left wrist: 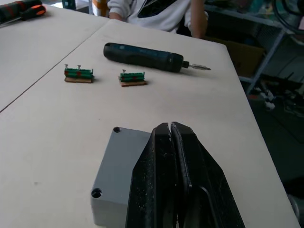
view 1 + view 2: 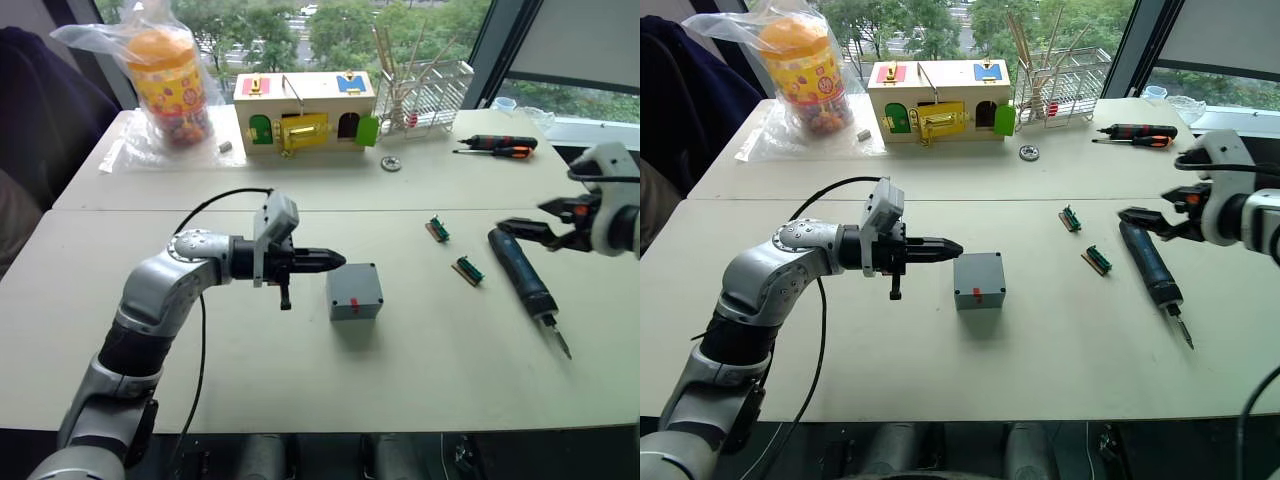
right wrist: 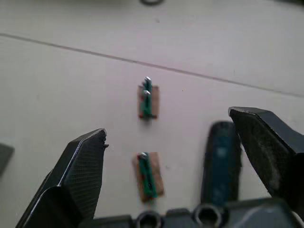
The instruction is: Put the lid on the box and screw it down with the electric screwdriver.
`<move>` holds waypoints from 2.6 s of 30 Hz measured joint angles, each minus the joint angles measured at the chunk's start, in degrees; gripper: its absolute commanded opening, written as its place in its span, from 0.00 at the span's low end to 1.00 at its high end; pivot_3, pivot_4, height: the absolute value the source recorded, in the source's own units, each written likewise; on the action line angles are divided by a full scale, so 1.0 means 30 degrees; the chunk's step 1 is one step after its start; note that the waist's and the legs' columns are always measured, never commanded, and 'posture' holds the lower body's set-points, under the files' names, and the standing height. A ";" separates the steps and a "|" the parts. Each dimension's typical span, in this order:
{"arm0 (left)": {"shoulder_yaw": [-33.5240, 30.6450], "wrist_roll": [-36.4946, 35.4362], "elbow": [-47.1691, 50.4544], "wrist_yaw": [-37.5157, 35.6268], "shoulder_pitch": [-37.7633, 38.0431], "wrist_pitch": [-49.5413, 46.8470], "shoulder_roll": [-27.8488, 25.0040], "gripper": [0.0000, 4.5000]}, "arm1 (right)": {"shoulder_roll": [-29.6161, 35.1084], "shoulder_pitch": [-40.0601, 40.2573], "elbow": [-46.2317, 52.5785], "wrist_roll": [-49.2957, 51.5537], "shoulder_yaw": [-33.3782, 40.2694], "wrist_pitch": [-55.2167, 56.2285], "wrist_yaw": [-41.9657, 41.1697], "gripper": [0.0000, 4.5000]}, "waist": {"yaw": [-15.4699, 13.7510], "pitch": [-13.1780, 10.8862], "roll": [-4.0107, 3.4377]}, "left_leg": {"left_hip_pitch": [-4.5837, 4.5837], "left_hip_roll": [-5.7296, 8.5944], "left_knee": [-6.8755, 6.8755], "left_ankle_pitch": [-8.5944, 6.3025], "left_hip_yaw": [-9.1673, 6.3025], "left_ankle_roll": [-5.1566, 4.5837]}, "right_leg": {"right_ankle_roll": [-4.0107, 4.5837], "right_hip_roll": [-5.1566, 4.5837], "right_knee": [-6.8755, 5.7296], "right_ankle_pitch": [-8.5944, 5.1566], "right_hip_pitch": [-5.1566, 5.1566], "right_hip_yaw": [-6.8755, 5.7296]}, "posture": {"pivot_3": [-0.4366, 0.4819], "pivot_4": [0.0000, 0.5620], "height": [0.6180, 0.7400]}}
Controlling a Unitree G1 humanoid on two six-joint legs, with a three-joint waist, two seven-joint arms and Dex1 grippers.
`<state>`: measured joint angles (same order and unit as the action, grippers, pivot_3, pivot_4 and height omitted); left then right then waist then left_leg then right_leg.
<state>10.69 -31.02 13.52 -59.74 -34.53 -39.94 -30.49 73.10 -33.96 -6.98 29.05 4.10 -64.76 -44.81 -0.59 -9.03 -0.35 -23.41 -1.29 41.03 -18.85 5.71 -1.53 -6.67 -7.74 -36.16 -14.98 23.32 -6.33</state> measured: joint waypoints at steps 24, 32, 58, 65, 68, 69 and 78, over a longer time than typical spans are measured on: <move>0.0592 0.0378 0.3155 0.1809 0.1880 -0.0450 -0.0310 0.00 | -0.4419 -0.7633 -1.6511 -1.0039 -1.0011 0.6681 -1.1514 0.99 | 0.0407 -0.0042 -0.0076 | 0.0000 -0.0023 0.0015 0.0017 0.0032 0.0035 | -0.0003 0.0013 -0.0018 0.0003 0.0007 -0.0004 | 0.48 0.27 0.74; 0.0474 0.0107 0.3435 0.2645 0.2387 -0.0794 -0.0289 0.00 | -0.5749 -0.9146 -1.9661 -1.2658 -1.0039 0.9070 -1.1977 0.67 | 0.0451 -0.0040 -0.0073 | 0.0014 -0.0029 0.0018 0.0021 0.0038 0.0044 | -0.0003 0.0022 -0.0014 0.0003 -0.0025 -0.0015 | 0.48 0.27 0.74; 0.0380 -0.0039 0.2972 0.3567 0.2260 -0.1028 -0.0283 0.00 | -0.6069 -0.7578 -2.0504 -1.3506 -0.5710 1.0814 -1.0671 0.39 | 0.0457 0.0063 0.0105 | 0.0160 0.0016 0.0075 0.0025 -0.0222 0.0069 | -0.0001 0.0005 0.0075 0.0000 -0.0372 -0.0172 | 0.48 0.27 0.74; 0.0716 0.0495 0.1800 0.2180 0.1590 -0.0331 -0.0620 0.00 | -0.6106 -0.8882 -2.0647 -1.2928 -0.4287 1.0389 -0.8891 0.39 | 0.0549 -0.0095 -0.0171 | 0.0075 0.0015 0.0014 0.0031 -0.0149 0.0075 | -0.0002 0.0002 0.0025 -0.0001 -0.0180 -0.0110 | 0.48 0.27 0.74; 0.0571 0.0372 0.1376 0.1706 0.1387 -0.0350 -0.0693 0.00 | -0.5992 -1.0198 -2.0489 -1.2593 -0.3828 0.9848 -0.8707 0.39 | 0.0470 -0.0203 -0.0357 | -0.0016 0.0016 -0.0003 0.0048 -0.0124 0.0096 | -0.0003 0.0009 -0.0011 -0.0002 -0.0046 -0.0098 | 0.48 0.27 0.74; 0.0494 0.0262 0.1089 0.1523 0.1237 -0.0354 -0.0696 0.00 | -0.6004 -1.0724 -2.0365 -1.2510 -0.3613 0.9520 -0.8537 0.39 | 0.0444 -0.0226 -0.0394 | -0.0021 0.0025 -0.0003 0.0050 -0.0115 0.0097 | -0.0003 0.0010 -0.0017 -0.0002 -0.0035 -0.0098 | 0.48 0.27 0.74; -0.0670 0.0048 -0.1354 0.1550 -0.0426 0.0198 0.0497 0.00 | -0.7977 -1.3040 -1.3223 -0.6538 0.4001 0.7290 -0.3911 0.39 | 0.0355 -0.0259 -0.0406 | -0.0031 0.0060 -0.0010 0.0053 -0.0018 0.0098 | -0.0006 0.0014 -0.0047 0.0000 -0.0004 -0.0061 | 0.48 0.27 0.74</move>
<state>8.68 -30.88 9.46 -55.09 -35.81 -39.34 -29.00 49.17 -73.08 -46.65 9.44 16.11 -42.89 -56.54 0.47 -9.81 -1.57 -23.51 -1.11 41.00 -18.69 5.66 -1.24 -6.68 -7.70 -36.31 -14.98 23.30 -6.51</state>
